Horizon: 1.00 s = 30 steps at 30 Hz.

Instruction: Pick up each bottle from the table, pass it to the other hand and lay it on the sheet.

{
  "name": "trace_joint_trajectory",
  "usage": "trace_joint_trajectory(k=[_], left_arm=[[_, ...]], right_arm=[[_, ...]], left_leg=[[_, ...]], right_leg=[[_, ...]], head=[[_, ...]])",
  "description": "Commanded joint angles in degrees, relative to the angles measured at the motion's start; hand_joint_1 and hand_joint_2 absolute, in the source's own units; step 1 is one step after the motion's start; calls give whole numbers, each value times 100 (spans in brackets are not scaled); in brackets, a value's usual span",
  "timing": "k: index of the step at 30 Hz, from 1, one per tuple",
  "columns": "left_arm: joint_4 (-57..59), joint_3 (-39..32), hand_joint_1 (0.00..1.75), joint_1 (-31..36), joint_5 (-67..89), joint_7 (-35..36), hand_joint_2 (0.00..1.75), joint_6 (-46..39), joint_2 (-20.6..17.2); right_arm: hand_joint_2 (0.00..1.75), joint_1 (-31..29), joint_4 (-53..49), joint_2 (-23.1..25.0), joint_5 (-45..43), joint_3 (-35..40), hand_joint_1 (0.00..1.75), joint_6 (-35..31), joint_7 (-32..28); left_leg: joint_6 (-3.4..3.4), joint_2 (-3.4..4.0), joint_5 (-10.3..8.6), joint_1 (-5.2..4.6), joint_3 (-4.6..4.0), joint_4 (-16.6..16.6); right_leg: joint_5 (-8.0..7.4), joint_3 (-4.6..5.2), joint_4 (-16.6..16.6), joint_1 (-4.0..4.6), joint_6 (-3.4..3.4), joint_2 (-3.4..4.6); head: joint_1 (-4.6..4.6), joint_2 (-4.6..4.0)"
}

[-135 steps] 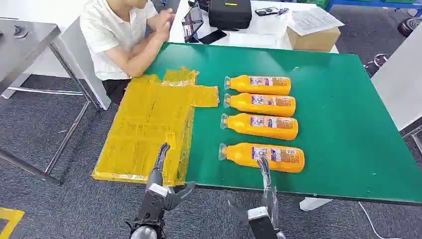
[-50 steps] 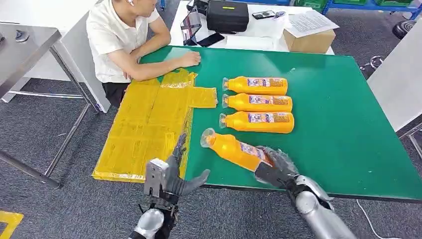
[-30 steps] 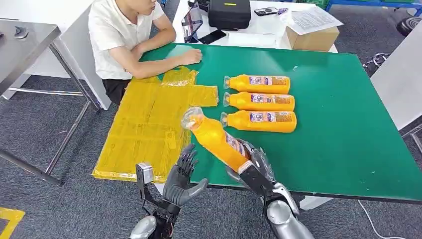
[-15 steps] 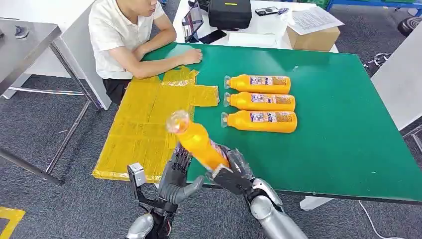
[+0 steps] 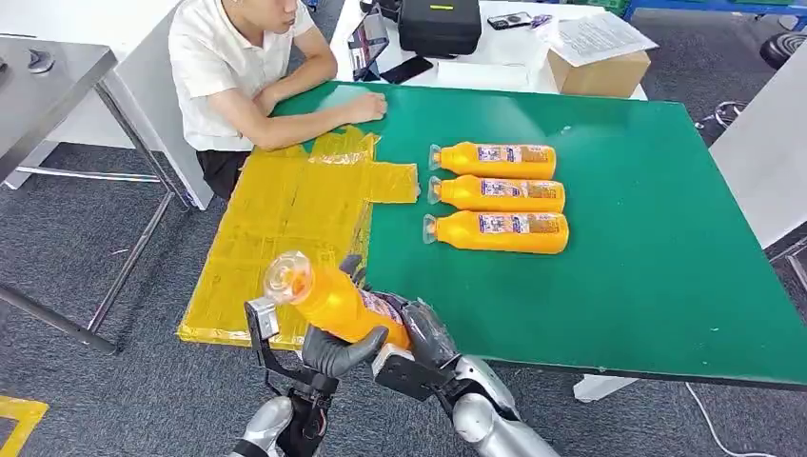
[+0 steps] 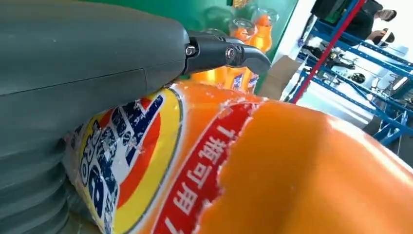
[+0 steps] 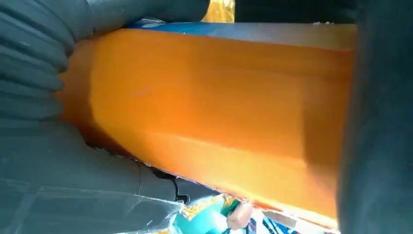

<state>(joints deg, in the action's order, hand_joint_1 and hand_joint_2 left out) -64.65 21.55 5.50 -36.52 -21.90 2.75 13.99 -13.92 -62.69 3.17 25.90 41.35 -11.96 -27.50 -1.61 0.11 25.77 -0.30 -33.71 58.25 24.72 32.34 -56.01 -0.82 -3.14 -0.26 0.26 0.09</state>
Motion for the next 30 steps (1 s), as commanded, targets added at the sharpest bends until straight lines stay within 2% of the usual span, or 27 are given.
trace_joint_trajectory(k=[1, 2, 3, 6, 13, 15, 20, 21, 22, 23, 24, 25, 26, 27, 28, 29, 30], left_arm=[[-134, -59, 175, 238, -180, -200, 175, 461, -6], [-337, -116, 175, 158, -203, -275, 175, 544, 0], [-415, -127, 175, 141, -204, -248, 175, 531, -5], [-726, -184, 175, 32, -20, -365, 175, 444, -42], [-652, -418, 175, 78, 201, -539, 175, -75, 42], [-311, -547, 175, 298, 380, -608, 175, -665, 100], [127, -855, 175, 534, 96, -812, 175, -706, 56], [74, -940, 175, 549, 171, -851, 175, -910, 22], [43, -959, 175, 585, 429, -883, 175, -1328, -31], [98, -988, 175, 650, 875, -987, 175, -2013, -88], [142, -971, 175, 682, 1028, -1019, 175, -2197, -124], [492, -1050, 175, 839, 1790, -1282, 175, -3236, -230], [784, -1107, 175, 943, 2154, -1192, 175, -3834, -282], [872, -1165, 175, 939, 2123, -1221, 175, -3735, -384], [1431, -1239, 175, 1146, 2525, -1113, 175, -4275, -443], [1910, -1699, 175, 1304, 3260, -1216, 175, -4275, -431], [1910, -1699, 175, 1304, 3260, -1216, 175, -4275, -431]], right_arm=[[175, -47, -110, -35, -365, 607, 40, 408, -205], [175, -26, -65, -30, -479, 572, 3, 597, -118], [175, -4, -47, -35, -471, 579, 0, 594, -126], [175, 118, -42, 4, -434, 568, 0, 528, -216], [175, 292, -238, -1, -283, 576, 0, 301, -378], [175, 480, -295, 87, -433, 438, 0, -9, -900], [175, 786, -369, 109, -381, 145, 0, -890, -1230], [175, 937, -658, 105, -232, -8, 0, -1586, -1250], [175, 1032, -1107, 17, -340, 65, 0, -2708, -1250], [175, 1267, -1462, 143, -593, -335, 0, -2804, -1250], [175, 1359, -1569, 206, -664, -531, 0, -2804, -1250], [175, 1718, -2114, 467, -769, -1267, 0, -2804, -1250], [175, 1865, -2404, 602, -886, -1567, 0, -2804, -1250], [175, 1870, -2445, 515, -961, -1565, 0, -2804, -1250], [175, 1985, -2685, 676, -850, -1944, 0, -2804, -1250], [175, 2061, -2843, 769, -744, -2138, 0, -2804, -1250], [175, 2061, -2843, 769, -744, -2138, 0, -2804, -1250]], left_leg=[[19, -4, 5, 9, 17, -2], [19, -3, 4, 9, 17, -3], [19, 1, 8, 10, 15, 3], [17, 2, 8, 12, 17, -2], [12, -7, 3, 10, 10, 0], [10, -14, 0, 11, 5, 0], [10, -22, -4, 6, 7, -7], [8, -13, -1, 7, 7, -5], [12, -14, -1, 10, 14, -8], [10, -10, 0, 6, 4, -3], [15, -16, 3, 9, 6, 0], [12, -17, 0, 6, 2, -1], [14, -15, 1, 7, 2, 0], [12, -37, -3, 3, -4, -3], [16, -35, 1, 7, 2, 0], [12, -17, 0, 5, 8, -5], [10, -19, -4, 3, 4, -8]], right_leg=[[7, -16, -1, 9, 20, -1], [7, -15, -1, 9, 21, 0], [8, -13, -4, 10, 21, 4], [7, -13, -1, 12, 19, 5], [6, -9, 1, 8, 13, -5], [4, -7, 3, 10, 11, -13], [5, -10, 5, 5, 11, -20], [3, -7, 5, 7, 9, -11], [4, -15, 8, 9, 13, -12], [4, -2, 1, 6, 11, -8], [9, -4, -4, 9, 17, -12], [8, 0, -4, 6, 12, -15], [9, 2, -7, 6, 15, -13], [10, 1, -9, 2, 12, -36], [13, -4, -11, 6, 17, -32], [6, -3, -7, 3, 13, -15], [6, 0, -9, 1, 12, -18]], head=[[-2, 0], [-2, 0], [-2, 0], [-2, 0], [-4, 0], [0, 0], [0, 0], [0, 0], [0, 0], [-2, 0], [2, 0], [-2, 0], [-2, 0], [0, 0], [-2, 0], [0, 0], [0, 0]])
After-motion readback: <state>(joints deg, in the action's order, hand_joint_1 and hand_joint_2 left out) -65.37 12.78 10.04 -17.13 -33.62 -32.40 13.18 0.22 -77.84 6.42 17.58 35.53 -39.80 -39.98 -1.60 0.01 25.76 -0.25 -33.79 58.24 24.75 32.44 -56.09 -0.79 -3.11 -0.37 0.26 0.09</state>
